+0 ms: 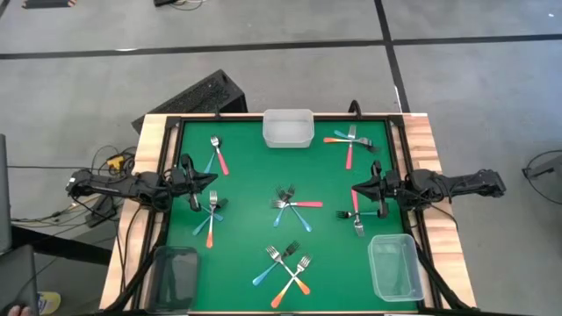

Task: Sort silverware by color (type)

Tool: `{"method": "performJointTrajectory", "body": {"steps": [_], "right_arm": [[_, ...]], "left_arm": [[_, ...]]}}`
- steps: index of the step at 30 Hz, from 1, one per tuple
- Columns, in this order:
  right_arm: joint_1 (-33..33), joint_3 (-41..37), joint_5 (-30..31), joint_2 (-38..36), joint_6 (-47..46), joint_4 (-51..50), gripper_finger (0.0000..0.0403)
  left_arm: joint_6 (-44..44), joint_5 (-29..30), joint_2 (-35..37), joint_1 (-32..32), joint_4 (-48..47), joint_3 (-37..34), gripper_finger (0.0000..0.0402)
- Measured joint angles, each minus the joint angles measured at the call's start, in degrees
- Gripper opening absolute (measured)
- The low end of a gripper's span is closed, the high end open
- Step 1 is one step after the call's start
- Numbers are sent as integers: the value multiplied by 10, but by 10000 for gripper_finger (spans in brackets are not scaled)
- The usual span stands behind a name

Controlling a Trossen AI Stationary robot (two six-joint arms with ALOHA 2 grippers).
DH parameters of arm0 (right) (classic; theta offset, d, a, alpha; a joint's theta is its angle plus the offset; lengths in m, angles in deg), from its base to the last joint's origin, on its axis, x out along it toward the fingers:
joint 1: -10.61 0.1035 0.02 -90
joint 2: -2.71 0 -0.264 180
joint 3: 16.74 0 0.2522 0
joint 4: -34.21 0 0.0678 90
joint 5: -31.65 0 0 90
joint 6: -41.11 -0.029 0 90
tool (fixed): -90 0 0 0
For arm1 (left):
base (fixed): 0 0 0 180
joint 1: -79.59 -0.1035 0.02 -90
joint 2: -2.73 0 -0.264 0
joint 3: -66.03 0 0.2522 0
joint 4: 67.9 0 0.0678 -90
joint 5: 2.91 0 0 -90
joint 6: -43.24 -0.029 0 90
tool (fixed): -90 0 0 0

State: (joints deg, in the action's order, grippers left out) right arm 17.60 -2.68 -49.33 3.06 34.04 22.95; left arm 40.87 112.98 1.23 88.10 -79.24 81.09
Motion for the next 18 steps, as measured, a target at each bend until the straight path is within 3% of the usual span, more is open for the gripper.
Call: {"method": "performJointTrajectory", "body": {"steps": [18], "right_arm": [[0,0,0,0,0,0,35]], "left_arm": [[0,4,-4,-11,0,0,0]]}}
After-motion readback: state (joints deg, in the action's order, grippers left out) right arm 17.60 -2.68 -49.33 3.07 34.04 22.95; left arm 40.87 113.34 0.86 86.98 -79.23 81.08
